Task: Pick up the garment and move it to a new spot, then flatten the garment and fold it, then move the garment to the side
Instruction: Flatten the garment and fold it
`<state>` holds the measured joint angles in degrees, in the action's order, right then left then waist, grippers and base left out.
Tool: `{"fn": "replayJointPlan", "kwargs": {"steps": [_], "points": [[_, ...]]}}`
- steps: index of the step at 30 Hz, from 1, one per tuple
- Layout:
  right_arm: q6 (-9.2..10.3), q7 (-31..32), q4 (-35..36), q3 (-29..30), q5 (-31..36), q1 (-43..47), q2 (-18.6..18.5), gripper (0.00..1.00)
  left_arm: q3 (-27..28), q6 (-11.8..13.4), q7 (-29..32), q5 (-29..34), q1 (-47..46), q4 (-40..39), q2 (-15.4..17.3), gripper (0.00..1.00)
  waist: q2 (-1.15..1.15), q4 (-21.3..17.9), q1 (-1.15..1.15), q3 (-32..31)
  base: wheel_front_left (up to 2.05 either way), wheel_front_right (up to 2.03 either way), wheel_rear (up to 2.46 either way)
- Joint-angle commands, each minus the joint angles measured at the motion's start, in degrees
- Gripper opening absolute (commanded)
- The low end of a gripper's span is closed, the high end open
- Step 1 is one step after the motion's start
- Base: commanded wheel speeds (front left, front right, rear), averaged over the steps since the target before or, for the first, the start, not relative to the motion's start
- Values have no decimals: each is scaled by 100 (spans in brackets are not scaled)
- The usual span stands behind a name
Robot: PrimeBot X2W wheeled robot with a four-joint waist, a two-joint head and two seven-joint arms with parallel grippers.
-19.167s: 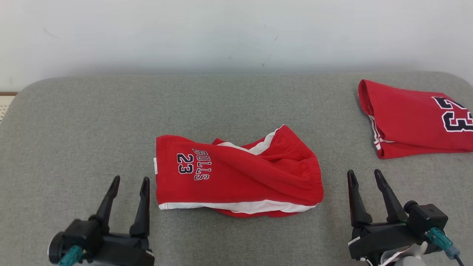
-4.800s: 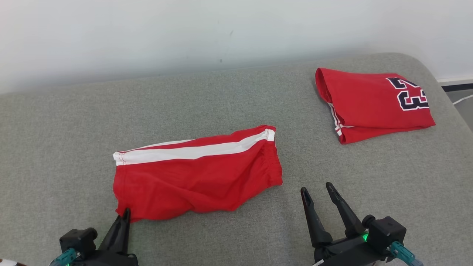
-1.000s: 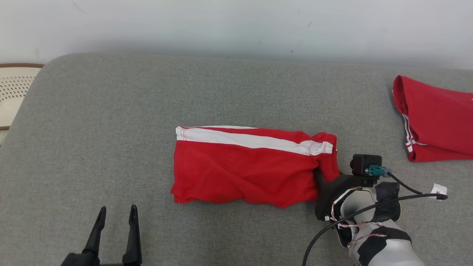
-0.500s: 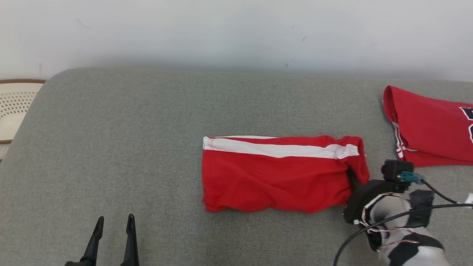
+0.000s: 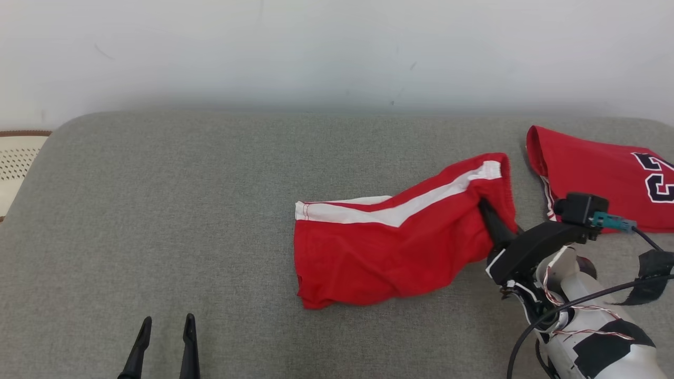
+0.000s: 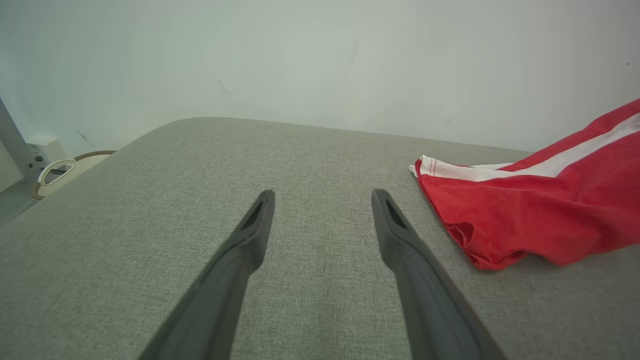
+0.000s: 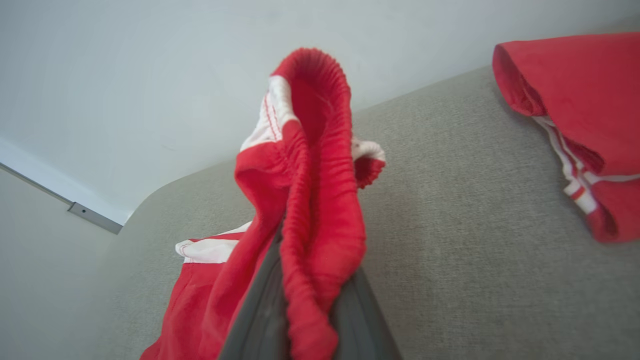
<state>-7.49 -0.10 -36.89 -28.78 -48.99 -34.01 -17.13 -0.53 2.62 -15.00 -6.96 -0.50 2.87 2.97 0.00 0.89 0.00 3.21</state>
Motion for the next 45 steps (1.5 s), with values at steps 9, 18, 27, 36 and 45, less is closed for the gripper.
{"fn": "replayJointPlan", "kwargs": {"steps": [9, 18, 27, 36, 45], "points": [[-1, 507, 1155, -459, -881, 158, 94, 0, -136, -13, -24, -59, -44, 52, -7, 100, 0, 224, 0, -8, 0, 0, 0], [-1, 501, 275, -733, -693, -169, 640, 0, -493, 31, -24, -167, -223, 130, -7, 100, 0, 585, 0, 67, 0, 0, 0], [-1, 274, -717, -884, -595, -534, 1033, 0, -649, 76, -24, -268, -309, 199, -5, 100, 0, 871, 0, 109, 0, 0, 0], [-1, -130, -1320, -1163, -523, -749, 1161, 100, -731, 67, -24, -298, -422, 269, -7, 100, 0, 1044, 0, 142, 0, 0, 0], [-1, -813, -811, -1424, -638, -659, 845, 100, -605, 66, -24, -263, -321, 251, -6, 100, 0, 981, 0, 98, 0, 0, 0]]}}
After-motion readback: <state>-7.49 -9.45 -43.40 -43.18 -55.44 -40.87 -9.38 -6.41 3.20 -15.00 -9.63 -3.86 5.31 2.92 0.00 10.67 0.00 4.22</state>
